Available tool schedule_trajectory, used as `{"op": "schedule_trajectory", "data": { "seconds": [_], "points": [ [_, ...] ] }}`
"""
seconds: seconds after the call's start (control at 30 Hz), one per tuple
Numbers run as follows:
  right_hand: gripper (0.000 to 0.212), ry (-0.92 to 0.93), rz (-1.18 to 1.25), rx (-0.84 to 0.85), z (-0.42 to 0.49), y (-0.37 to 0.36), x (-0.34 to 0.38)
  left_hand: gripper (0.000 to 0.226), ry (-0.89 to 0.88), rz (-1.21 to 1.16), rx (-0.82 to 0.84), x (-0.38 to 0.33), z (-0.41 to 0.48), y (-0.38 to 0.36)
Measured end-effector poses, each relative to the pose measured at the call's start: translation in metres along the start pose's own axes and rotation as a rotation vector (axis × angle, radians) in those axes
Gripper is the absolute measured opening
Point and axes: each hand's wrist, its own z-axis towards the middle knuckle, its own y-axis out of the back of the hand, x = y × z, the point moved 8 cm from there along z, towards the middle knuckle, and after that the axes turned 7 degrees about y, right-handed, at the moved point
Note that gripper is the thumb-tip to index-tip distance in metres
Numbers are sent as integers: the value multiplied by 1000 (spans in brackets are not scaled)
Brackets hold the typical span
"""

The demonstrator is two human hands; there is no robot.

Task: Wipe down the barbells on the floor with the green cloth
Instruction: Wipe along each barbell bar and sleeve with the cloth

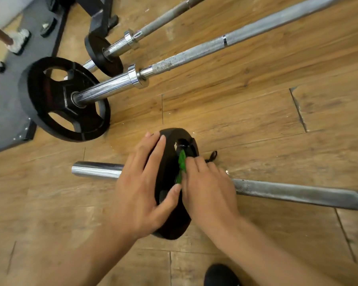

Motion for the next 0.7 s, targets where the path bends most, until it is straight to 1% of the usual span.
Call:
{"op": "schedule_trajectory", "data": {
  "seconds": [0.03, 0.1, 0.3, 0.4, 0.53, 0.6, 0.63, 0.7],
  "points": [
    [21, -28, 2, 20, 2, 1, 0, 79, -4, -2, -23, -2, -8, 0],
    [23, -30, 21, 56, 3, 1, 4, 79, -12, -5, -49, -3, -17, 1],
    [45, 4, 233, -67, 6, 15, 0, 83, 24, -31, -18, 2, 2, 0],
    [51, 34, 253, -109, 13, 17, 1, 88, 7, -25, 8, 3, 21, 1],
    [53, 39, 84, -6, 3, 14, 6, 83, -20, -2, 53, 5, 43, 0],
    [50, 42, 27, 70, 10, 20, 6, 82, -22, 10, 77, 5, 49, -1],
    [45, 4, 74, 166, 19, 18, 1, 83, -20, 12, 84, 5, 50, -1],
    [36, -144, 272, 202, 37, 23, -13, 83, -14, 7, 83, 5, 51, -1]
  ]
}}
